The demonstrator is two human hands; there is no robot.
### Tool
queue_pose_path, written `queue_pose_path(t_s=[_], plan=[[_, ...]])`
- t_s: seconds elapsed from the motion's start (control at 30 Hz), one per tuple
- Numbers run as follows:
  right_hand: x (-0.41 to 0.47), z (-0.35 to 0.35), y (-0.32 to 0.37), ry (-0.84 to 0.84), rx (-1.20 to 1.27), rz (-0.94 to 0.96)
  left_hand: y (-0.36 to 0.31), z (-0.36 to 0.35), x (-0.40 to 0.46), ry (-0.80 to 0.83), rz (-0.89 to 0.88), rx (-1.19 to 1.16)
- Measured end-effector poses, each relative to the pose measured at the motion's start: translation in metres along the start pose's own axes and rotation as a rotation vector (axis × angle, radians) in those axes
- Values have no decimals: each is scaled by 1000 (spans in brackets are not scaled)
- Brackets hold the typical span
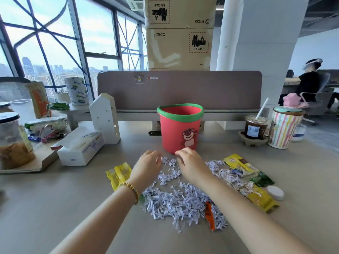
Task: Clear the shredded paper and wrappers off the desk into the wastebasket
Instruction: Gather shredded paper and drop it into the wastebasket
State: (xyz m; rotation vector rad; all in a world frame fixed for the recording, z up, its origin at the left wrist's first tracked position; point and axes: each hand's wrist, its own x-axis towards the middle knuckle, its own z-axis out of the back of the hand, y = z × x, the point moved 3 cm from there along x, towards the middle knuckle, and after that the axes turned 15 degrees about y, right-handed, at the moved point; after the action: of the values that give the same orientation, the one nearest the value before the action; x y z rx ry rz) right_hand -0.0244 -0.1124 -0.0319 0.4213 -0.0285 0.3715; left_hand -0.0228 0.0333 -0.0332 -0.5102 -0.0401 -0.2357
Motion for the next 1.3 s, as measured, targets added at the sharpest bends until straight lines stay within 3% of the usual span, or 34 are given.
queue_pose_path(t_s=[0.17,0.4,0.53,0.77,1.03,1.17,1.3], plan=[[-23,-29,13,122,35,-50,17,-22,-33,46,34,118],[-52,-65,14,321,-278,-178,32,-58,-47,191,96,251],[-48,-69,6,291,-247,-224,30,-58,-45,140,68,287],[-46,-63,10,-61,-305,-156,18,-55,-44,10,-20,352],[-30,-61,3,69,-205,-167,14,-50,-34,47,8,290],[-21,-50,0,34,-163,-120,16,-40,-24,-2,40,160],[-12,-33,-3,-23,33,-134,11,-26,-12,-31,48,55]])
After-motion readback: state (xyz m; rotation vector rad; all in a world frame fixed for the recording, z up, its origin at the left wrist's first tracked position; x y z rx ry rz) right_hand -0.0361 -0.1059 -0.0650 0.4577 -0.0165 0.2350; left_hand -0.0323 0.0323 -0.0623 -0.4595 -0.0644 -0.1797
